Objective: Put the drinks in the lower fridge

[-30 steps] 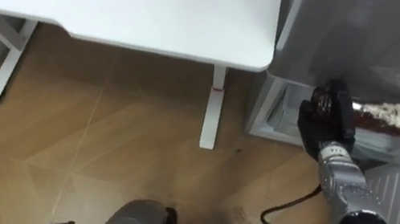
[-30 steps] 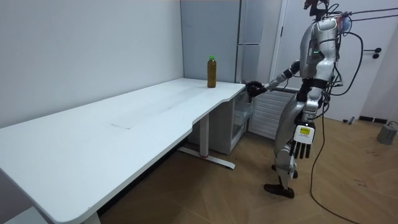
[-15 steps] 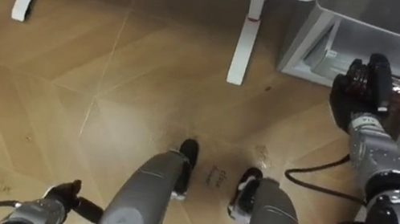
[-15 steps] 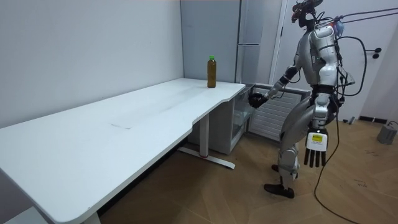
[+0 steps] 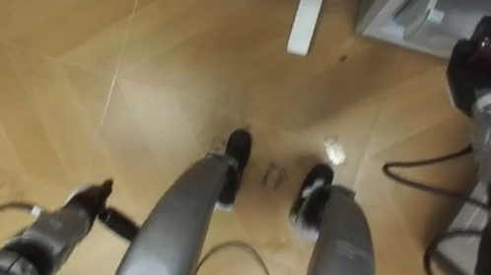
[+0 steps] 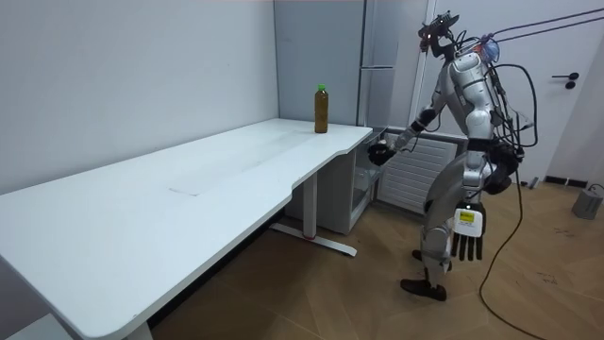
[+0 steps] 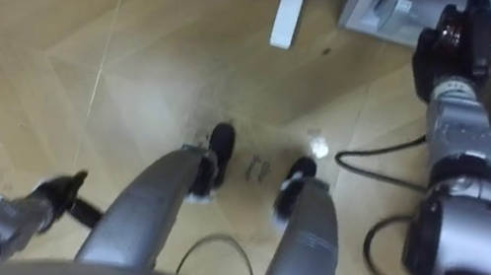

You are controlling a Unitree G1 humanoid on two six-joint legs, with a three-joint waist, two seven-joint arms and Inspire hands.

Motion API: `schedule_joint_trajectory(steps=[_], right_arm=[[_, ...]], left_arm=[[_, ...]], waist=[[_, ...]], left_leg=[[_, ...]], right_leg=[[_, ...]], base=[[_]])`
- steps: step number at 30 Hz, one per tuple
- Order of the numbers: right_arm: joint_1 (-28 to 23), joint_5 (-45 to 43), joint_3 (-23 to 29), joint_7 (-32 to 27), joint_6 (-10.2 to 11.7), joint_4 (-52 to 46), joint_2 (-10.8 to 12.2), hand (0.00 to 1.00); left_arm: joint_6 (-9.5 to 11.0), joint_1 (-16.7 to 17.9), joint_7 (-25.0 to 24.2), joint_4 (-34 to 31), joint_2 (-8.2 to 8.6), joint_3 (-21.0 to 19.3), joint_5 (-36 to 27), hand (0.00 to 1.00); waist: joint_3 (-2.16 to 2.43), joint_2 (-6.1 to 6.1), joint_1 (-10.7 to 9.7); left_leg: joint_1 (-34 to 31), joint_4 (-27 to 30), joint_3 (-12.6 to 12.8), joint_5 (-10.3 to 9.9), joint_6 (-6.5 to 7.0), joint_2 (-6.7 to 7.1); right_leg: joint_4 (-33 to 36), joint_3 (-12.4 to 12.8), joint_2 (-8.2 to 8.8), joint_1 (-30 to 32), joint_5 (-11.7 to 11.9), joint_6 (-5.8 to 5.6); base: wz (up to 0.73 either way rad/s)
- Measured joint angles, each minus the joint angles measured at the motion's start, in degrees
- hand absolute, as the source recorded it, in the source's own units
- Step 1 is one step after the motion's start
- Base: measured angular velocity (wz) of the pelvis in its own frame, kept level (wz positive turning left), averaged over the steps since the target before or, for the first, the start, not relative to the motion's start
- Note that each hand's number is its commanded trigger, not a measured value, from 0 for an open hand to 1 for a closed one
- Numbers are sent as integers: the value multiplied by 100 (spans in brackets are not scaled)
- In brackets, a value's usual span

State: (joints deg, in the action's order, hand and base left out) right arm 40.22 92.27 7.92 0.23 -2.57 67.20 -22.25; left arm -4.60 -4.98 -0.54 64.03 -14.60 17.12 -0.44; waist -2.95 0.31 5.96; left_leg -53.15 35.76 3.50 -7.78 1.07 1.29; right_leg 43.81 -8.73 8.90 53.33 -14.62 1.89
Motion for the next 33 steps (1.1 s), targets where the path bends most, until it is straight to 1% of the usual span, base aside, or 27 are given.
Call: schedule_joint_trajectory(steps=[4,9,12,16,20,22,25,28,29,30,31,32,33], right_arm=[[217,-104,-7,-233,1,-7,-131,100],[370,-145,-5,-574,34,-83,-268,100],[375,-235,-5,-803,82,-390,-268,100],[377,-294,-49,-1079,130,-605,-264,100],[380,-298,-52,-1136,139,-741,-264,100],[380,-242,-155,-1141,148,-738,-264,100],[380,-136,-229,-1134,142,-717,-265,100],[379,-129,-226,-1123,141,-669,-265,100],[379,-130,-228,-1119,141,-668,-265,97],[379,-127,-228,-1092,140,-658,-265,76],[379,-122,-228,-1044,140,-622,-266,4],[379,-114,-228,-1020,140,-600,-267,0],[379,-103,-228,-997,138,-558,-266,0]], left_arm=[[4,-1,5,7,-56,20,-31,0],[3,-6,40,4,-84,108,-8,0],[3,-5,113,6,-87,111,0,0],[44,-5,277,7,-117,109,-3,0],[43,-3,282,7,-149,111,-3,0],[39,0,282,5,-155,125,-12,0],[33,0,282,-29,-168,151,-11,0],[-15,12,279,-77,-182,295,-5,0],[-30,21,278,-105,-184,298,-5,0],[-37,22,278,-130,-185,327,-5,0],[-50,24,278,-171,-185,344,-2,0],[-55,23,278,-196,-185,344,0,0],[-58,19,277,-234,-184,345,4,0]], waist=[[0,-20,-119],[5,-29,-176],[8,-34,-245],[16,-50,-253],[18,-49,-256],[19,-46,-237],[23,-40,-235],[23,-40,-214],[23,-40,-205],[23,-40,-184],[23,-41,-155],[23,-41,-137],[23,-41,-109]], left_leg=[[-38,41,-39,-24,33,32],[-104,163,-36,-90,85,36],[-122,190,-35,-105,108,35],[-173,248,8,-117,128,33],[-335,397,22,-130,140,21],[-364,465,18,-156,146,-8],[-420,536,-8,-169,152,23],[-438,594,-13,-172,158,30],[-439,594,-13,-172,159,34],[-439,593,-11,-172,161,38],[-436,590,-10,-171,162,40],[-435,588,-10,-171,163,41],[-431,585,-10,-171,163,48]], right_leg=[[-4,-85,51,-19,-26,-26],[10,-92,67,-16,-39,-71],[6,-88,73,-14,-27,-96],[62,-56,86,45,-23,-106],[183,-54,88,190,-30,-98],[222,-71,82,198,-33,-97],[333,-84,113,235,-73,-104],[408,-93,156,250,-100,-111],[407,-93,158,252,-100,-111],[408,-94,165,257,-97,-114],[409,-91,167,259,-94,-117],[410,-90,166,259,-94,-118],[410,-89,166,258,-93,-119]], base=[[7],[0],[0],[-1],[-1],[0],[5],[5],[0],[-4],[0],[0],[0]])
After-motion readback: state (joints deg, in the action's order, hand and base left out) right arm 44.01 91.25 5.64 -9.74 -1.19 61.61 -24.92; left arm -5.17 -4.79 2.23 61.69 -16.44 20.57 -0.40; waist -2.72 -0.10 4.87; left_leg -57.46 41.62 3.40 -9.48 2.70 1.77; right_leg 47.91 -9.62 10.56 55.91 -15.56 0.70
